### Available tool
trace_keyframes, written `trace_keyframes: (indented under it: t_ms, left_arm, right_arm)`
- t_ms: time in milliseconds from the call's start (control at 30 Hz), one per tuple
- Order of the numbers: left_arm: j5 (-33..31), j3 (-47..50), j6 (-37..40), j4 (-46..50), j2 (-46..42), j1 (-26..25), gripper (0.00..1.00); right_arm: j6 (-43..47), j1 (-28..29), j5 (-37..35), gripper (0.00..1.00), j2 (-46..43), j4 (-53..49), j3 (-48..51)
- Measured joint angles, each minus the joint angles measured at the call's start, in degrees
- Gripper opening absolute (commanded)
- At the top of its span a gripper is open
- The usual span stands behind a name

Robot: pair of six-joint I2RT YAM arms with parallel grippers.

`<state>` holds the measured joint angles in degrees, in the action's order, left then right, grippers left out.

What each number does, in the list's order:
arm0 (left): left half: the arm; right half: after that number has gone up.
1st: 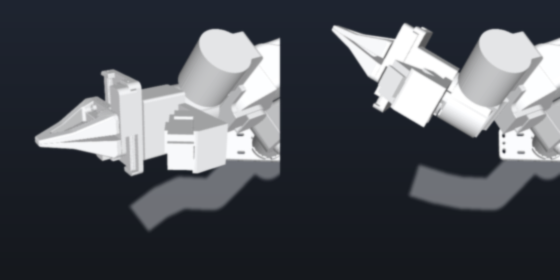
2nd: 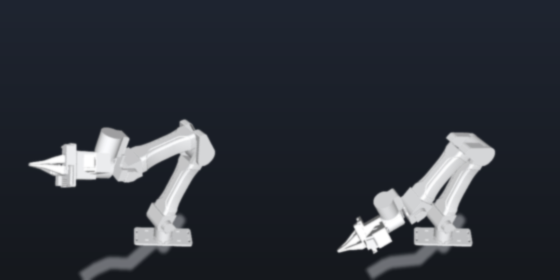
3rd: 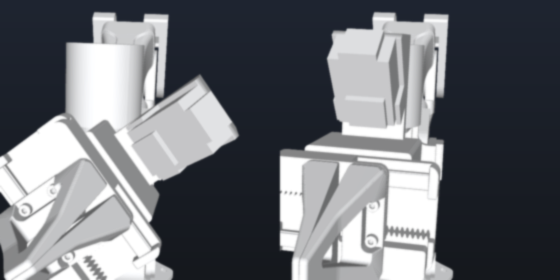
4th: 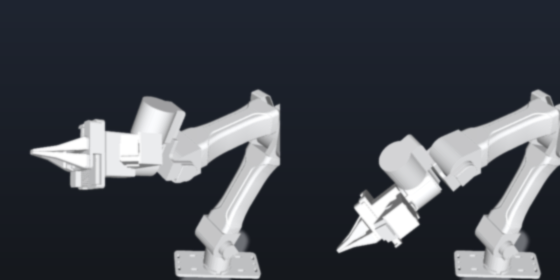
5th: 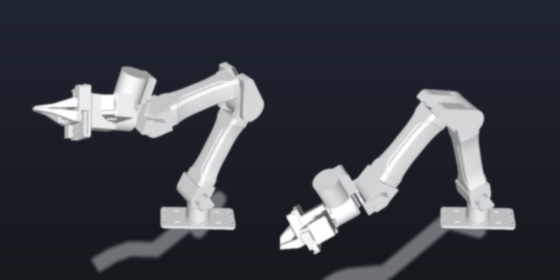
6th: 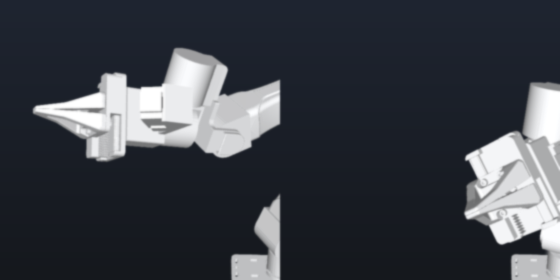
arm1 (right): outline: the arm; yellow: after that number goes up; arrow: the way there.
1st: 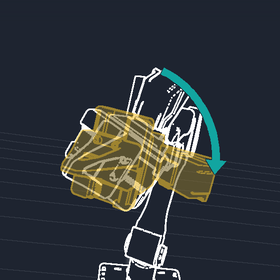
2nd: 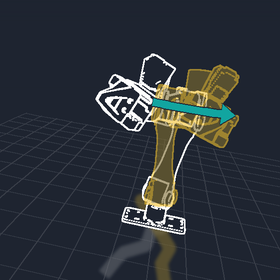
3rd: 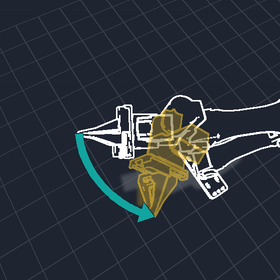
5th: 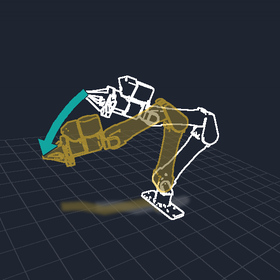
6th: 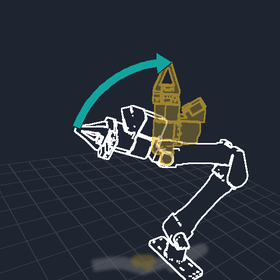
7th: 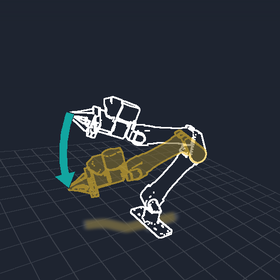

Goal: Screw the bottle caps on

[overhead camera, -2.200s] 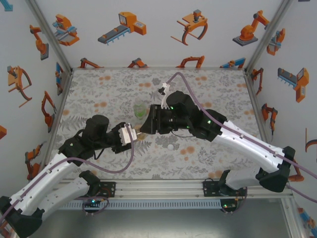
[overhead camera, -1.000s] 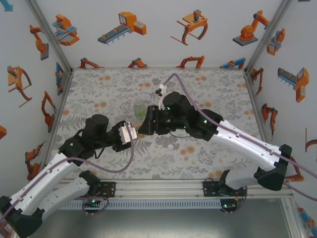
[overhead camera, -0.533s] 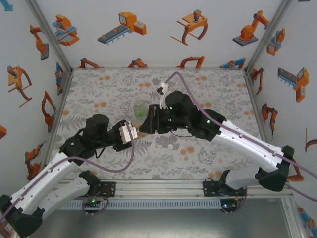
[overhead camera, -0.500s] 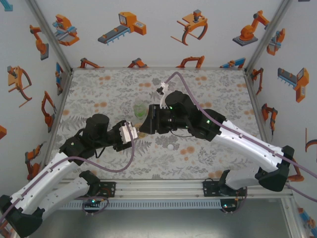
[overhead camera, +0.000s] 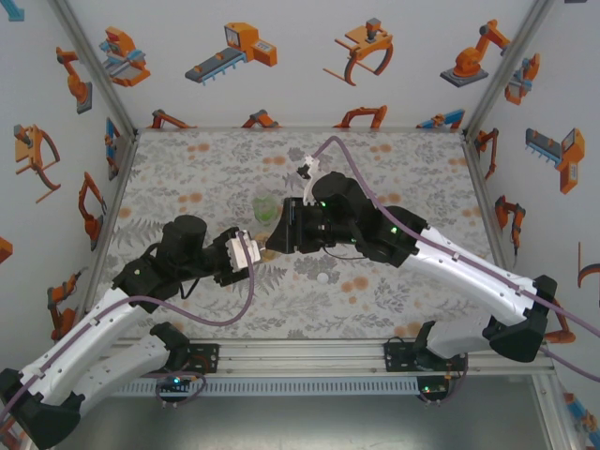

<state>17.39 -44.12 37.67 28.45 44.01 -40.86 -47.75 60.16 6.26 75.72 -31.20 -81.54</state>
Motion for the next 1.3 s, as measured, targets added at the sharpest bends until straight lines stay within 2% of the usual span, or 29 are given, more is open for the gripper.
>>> trace_keyframes:
  t_ms: [700, 1100, 1133, 1200, 1300]
  left_arm:
    - [0.0, 0.0, 0.0, 0.0, 0.0, 0.0, 0.0]
    - [0.0, 0.0, 0.0, -0.1, 0.0, 0.0, 0.0]
    - [0.0, 0.0, 0.0, -0.1, 0.0, 0.0, 0.05]
    - [0.0, 0.0, 0.0, -0.1, 0.0, 0.0, 0.27]
    - [-0.2, 0.0, 0.0, -0.2, -0.1, 0.0, 0.53]
  right_arm:
    - [0.0, 0.0, -1.2, 0.43, -0.3, 0.7, 0.0]
    - [0.9, 0.0, -1.2, 0.27, -0.3, 0.9, 0.0]
    - [0.9, 0.0, -1.2, 0.26, -0.3, 0.9, 0.0]
    - [1.0, 0.0, -1.3, 0.25, -0.3, 0.9, 0.0]
    - [1.3, 0.0, -1.5, 0.24, -0.3, 0.3, -0.4]
